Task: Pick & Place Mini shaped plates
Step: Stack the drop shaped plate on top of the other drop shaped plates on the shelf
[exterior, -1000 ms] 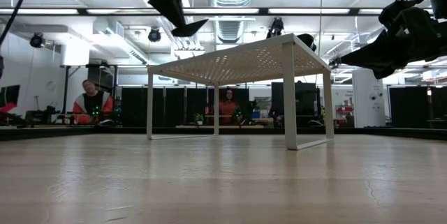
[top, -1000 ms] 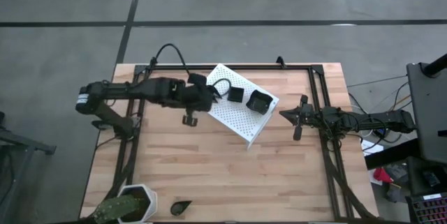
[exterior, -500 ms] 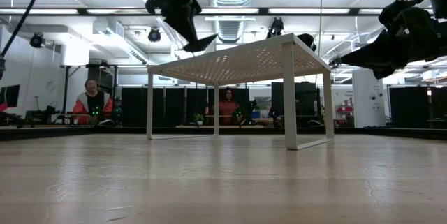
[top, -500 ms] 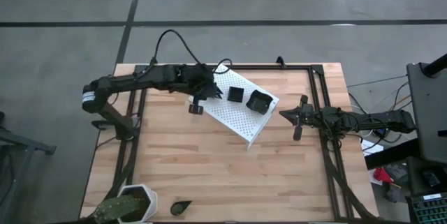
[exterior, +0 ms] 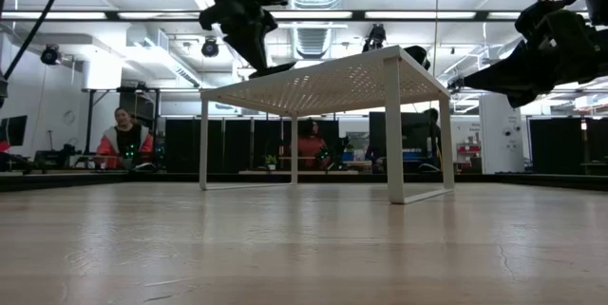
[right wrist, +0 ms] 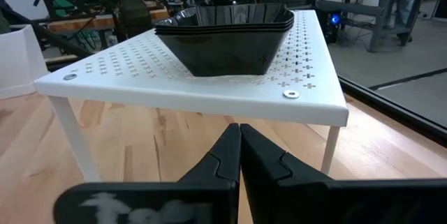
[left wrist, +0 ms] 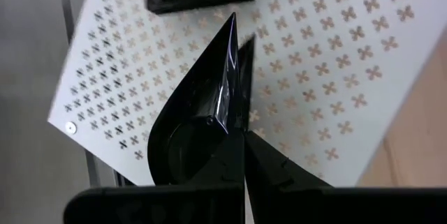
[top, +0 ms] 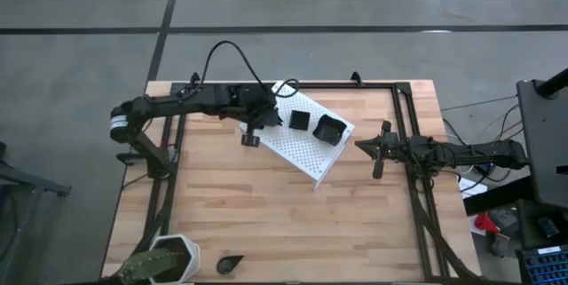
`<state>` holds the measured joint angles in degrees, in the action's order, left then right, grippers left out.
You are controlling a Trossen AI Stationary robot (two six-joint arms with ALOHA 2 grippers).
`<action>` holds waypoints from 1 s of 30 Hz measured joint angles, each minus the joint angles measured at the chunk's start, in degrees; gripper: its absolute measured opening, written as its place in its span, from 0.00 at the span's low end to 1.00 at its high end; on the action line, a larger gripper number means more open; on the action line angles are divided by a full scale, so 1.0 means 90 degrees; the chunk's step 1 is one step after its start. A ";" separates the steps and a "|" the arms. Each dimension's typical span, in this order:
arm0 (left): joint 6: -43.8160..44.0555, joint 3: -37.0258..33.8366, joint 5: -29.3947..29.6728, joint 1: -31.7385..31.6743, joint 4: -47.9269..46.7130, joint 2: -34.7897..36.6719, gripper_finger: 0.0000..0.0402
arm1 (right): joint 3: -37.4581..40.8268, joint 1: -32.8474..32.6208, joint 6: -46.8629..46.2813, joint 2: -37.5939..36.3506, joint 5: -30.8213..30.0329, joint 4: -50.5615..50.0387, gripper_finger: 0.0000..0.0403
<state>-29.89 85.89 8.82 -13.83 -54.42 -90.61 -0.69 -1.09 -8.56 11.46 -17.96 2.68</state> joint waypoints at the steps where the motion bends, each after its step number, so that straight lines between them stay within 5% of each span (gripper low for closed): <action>1: 0.0000 0.0000 0.0023 -0.0007 -0.0070 0.0000 0.00 | 0.0000 0.0001 0.0000 0.0000 -0.0002 0.0001 0.02; 20: -0.0026 -0.0010 -0.0013 -0.0021 -0.0050 0.0002 0.01 | 0.0000 0.0001 0.0001 0.0000 -0.0001 0.0001 0.02; 30: -0.0017 -0.0049 0.0050 -0.0005 -0.0050 0.0005 0.17 | 0.0000 0.0001 0.0000 -0.0002 -0.0002 0.0000 0.02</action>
<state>-30.04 85.45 9.27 -13.88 -54.88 -90.56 -0.69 -1.08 -8.56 11.44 -17.98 2.68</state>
